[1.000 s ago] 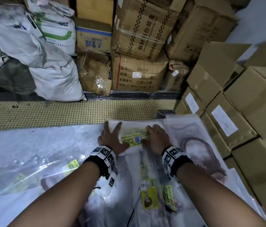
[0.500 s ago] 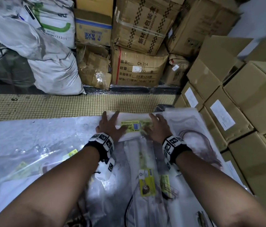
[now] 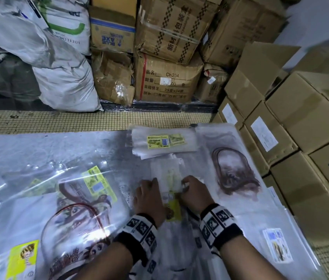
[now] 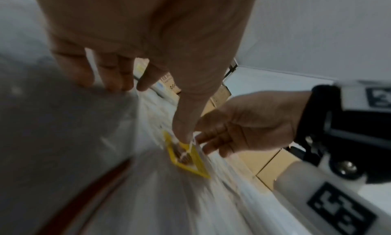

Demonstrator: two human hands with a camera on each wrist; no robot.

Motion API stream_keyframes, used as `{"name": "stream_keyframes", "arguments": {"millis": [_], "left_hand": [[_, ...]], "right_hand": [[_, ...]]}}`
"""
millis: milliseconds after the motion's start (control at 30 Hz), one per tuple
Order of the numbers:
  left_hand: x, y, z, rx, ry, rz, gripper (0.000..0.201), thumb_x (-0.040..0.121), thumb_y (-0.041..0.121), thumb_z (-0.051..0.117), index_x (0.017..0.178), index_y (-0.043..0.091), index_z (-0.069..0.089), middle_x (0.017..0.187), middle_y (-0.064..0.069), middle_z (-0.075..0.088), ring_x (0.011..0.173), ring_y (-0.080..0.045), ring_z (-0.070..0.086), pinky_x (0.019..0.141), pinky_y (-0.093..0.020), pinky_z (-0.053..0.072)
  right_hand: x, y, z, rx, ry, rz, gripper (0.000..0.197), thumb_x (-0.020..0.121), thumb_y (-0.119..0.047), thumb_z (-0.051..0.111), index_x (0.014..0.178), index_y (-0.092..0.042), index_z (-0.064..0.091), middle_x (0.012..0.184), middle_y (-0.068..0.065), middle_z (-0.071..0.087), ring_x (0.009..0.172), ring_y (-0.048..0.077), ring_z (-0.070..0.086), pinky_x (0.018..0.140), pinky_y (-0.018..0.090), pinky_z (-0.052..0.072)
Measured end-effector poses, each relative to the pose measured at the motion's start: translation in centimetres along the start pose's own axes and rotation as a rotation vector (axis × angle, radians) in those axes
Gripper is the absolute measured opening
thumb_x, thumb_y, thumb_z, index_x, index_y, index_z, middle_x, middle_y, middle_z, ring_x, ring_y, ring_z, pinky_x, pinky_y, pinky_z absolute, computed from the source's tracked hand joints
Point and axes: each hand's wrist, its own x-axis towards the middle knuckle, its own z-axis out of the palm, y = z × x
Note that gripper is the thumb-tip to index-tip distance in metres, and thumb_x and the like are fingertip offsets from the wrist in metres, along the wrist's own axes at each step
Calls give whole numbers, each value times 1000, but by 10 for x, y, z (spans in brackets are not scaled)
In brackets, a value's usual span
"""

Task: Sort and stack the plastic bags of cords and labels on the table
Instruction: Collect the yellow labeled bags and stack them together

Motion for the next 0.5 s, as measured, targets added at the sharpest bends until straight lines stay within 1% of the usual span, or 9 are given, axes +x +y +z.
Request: {"name": "stream_keyframes", "arguments": {"millis": [100,133,200,233,300,333,400,433,500], "left_hand": [[-3,-5,6,-58,-5,-23,112,78,35,77,155,22,-4,158,-11,2,145,-36,12,115,-46,27],[-2,-8,5,-109,-20,-29,115,78,30,77,155,22,-8,159,-11,3,145,-35,13,116,-46,27],[-2,-15,3,-214,-34,-34,111,81,19,74,155,18,-8,155,-17,18,141,-36,24,113,-45,31],[-3,-18,2,-243,-19,-26,104,82,14,71,156,16,-2,150,-19,27,137,-36,32,110,-43,34],[-8,-28,1,-268,45,19,82,83,8,66,152,16,23,138,-16,44,127,-33,45,104,-35,39],[-12,-33,1,-303,86,40,71,83,6,63,147,17,35,129,-13,52,121,-30,51,99,-31,41],[-21,-43,-3,-436,164,56,54,84,5,58,135,21,49,109,-6,63,103,-22,60,86,-26,45],[-25,-48,-6,-501,201,56,48,84,6,58,129,23,53,99,-3,65,93,-19,61,79,-24,45],[-33,-60,-12,-593,262,56,35,83,9,62,115,24,59,79,5,60,75,-14,57,67,-22,43]], "right_hand": [[-5,-3,12,56,11,32,44,81,-19,77,116,-6,53,109,13,63,105,30,60,82,33,50],[-6,-3,14,52,5,45,44,81,-19,78,114,-6,53,108,12,62,103,30,60,80,32,48],[-8,-5,19,19,-2,47,29,80,-18,78,97,-11,54,97,9,60,97,29,60,76,32,47],[-10,-6,22,-7,1,38,24,80,-16,76,85,-13,53,90,7,59,93,28,60,76,32,47],[-16,-12,26,-53,23,-4,28,82,-14,71,69,-17,47,78,5,56,85,28,59,73,33,45],[-19,-16,27,-53,34,-25,28,84,-14,68,67,-17,46,77,5,57,84,29,59,70,33,44],[-26,-26,27,7,66,-66,20,86,-13,65,73,-17,51,79,3,59,84,28,58,66,31,39],[-29,-32,26,63,80,-81,15,86,-13,66,77,-17,54,80,2,60,84,26,58,65,30,38],[-37,-43,27,152,100,-130,14,85,-11,68,81,-19,56,82,-2,61,83,22,57,62,28,37]]}}
